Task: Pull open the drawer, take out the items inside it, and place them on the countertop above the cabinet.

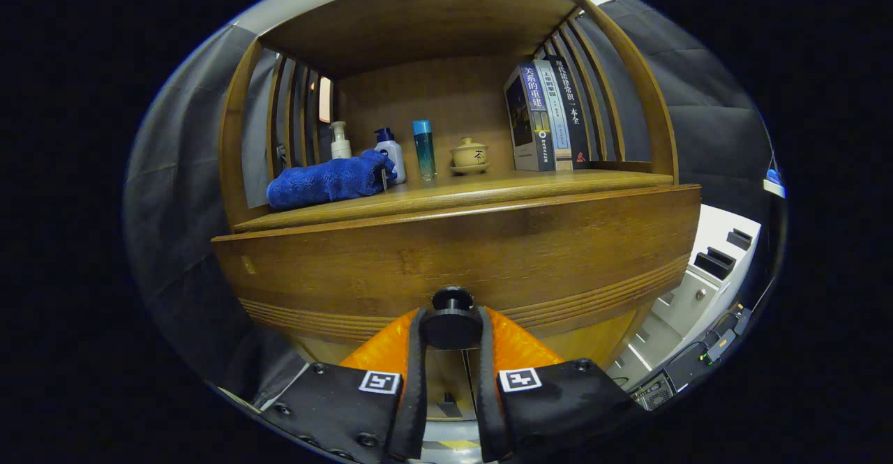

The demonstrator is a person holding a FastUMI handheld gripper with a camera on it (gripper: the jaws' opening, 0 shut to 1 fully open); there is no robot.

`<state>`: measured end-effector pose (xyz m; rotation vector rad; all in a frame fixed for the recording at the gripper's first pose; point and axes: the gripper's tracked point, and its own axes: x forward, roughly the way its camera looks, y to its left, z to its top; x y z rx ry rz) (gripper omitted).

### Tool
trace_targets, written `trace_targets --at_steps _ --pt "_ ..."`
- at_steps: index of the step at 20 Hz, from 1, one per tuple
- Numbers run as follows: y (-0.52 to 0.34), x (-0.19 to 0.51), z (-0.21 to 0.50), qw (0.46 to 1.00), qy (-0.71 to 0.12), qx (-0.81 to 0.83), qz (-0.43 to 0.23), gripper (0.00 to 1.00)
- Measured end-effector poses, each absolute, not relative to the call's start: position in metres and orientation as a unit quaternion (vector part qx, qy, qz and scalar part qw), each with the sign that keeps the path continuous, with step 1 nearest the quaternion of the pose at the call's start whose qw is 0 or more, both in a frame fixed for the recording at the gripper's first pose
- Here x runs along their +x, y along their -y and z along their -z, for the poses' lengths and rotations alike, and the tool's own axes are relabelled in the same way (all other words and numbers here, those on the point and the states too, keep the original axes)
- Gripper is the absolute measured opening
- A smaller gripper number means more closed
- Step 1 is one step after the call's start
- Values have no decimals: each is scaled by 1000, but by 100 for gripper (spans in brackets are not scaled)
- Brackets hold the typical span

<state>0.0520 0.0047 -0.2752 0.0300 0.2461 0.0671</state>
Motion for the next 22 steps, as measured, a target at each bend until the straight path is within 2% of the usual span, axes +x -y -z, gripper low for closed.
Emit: trace_targets --at_steps 22 --pt "-4 -40 275 991 -125 -5 -38 38"
